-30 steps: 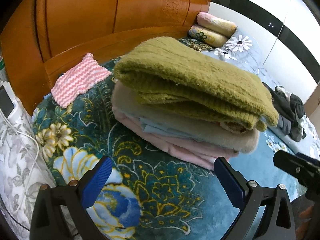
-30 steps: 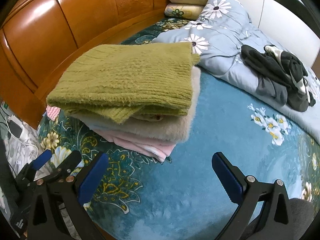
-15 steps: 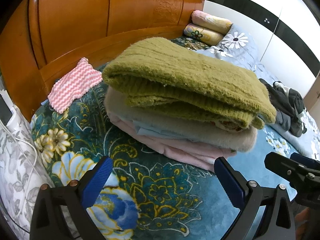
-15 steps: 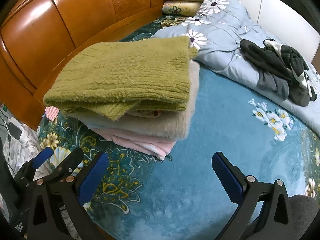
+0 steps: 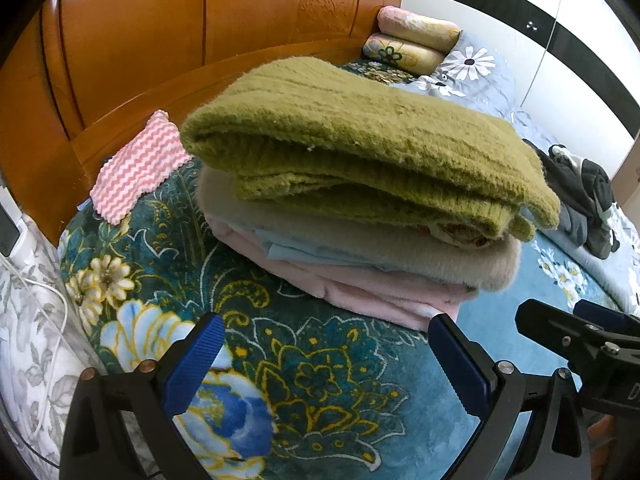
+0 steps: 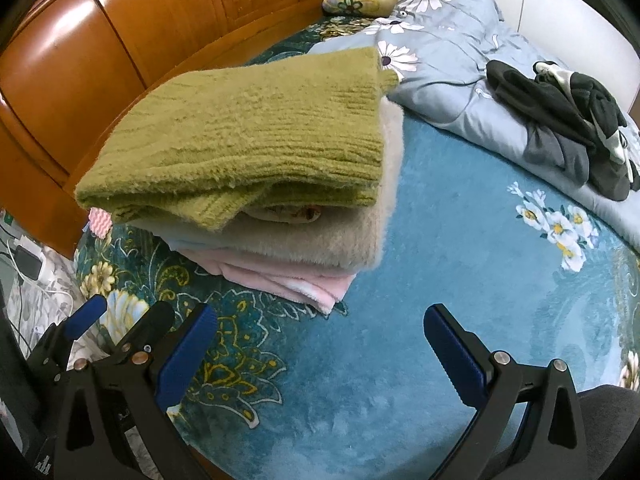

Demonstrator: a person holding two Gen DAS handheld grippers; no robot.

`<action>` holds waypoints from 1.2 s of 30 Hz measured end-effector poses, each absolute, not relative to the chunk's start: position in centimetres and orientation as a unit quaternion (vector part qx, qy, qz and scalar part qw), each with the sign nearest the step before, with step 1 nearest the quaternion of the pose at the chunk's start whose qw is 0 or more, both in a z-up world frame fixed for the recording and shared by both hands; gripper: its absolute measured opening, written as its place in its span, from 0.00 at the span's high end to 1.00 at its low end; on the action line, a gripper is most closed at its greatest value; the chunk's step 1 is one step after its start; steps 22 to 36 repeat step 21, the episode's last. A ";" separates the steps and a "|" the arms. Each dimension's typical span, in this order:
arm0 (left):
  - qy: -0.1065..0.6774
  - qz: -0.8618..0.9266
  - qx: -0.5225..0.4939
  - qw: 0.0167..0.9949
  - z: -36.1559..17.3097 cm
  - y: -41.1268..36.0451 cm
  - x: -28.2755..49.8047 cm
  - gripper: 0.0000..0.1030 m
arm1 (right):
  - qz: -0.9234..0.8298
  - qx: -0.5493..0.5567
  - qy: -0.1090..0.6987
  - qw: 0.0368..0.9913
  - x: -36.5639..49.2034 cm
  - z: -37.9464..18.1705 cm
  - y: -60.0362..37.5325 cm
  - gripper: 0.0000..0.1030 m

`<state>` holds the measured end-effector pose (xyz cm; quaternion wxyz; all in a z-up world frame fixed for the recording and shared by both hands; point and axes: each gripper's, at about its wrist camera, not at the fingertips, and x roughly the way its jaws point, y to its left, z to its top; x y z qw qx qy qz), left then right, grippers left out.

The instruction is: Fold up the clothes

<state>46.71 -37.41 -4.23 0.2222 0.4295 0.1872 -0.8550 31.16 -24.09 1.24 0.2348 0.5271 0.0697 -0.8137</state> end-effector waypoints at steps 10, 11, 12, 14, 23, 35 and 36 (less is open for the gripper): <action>0.187 -0.847 0.443 0.226 -5.2 -37.6 46.3 0.00 | -0.804 0.542 0.063 0.237 30.7 0.0 -24.1 0.00; 0.187 -0.846 0.445 0.226 -5.2 -37.6 46.2 0.00 | -0.803 0.543 0.062 0.237 30.6 -0.1 -24.0 0.00; 0.186 -0.847 0.445 0.225 -5.3 -37.6 46.1 0.00 | -0.803 0.544 0.061 0.236 30.5 -0.2 -24.0 0.00; 0.185 -0.847 0.446 0.223 -5.3 -37.5 46.0 0.00 | -0.802 0.546 0.058 0.236 30.4 -0.3 -23.8 0.00; 0.180 -0.844 0.451 0.225 -5.3 -37.1 45.6 0.00 | -0.798 0.550 0.053 0.241 30.3 -0.5 -23.4 0.00; 0.180 -0.844 0.451 0.225 -5.3 -37.1 45.6 0.00 | -0.798 0.550 0.053 0.241 30.3 -0.5 -23.4 0.00; 0.180 -0.844 0.451 0.225 -5.3 -37.1 45.6 0.00 | -0.798 0.550 0.053 0.241 30.3 -0.5 -23.4 0.00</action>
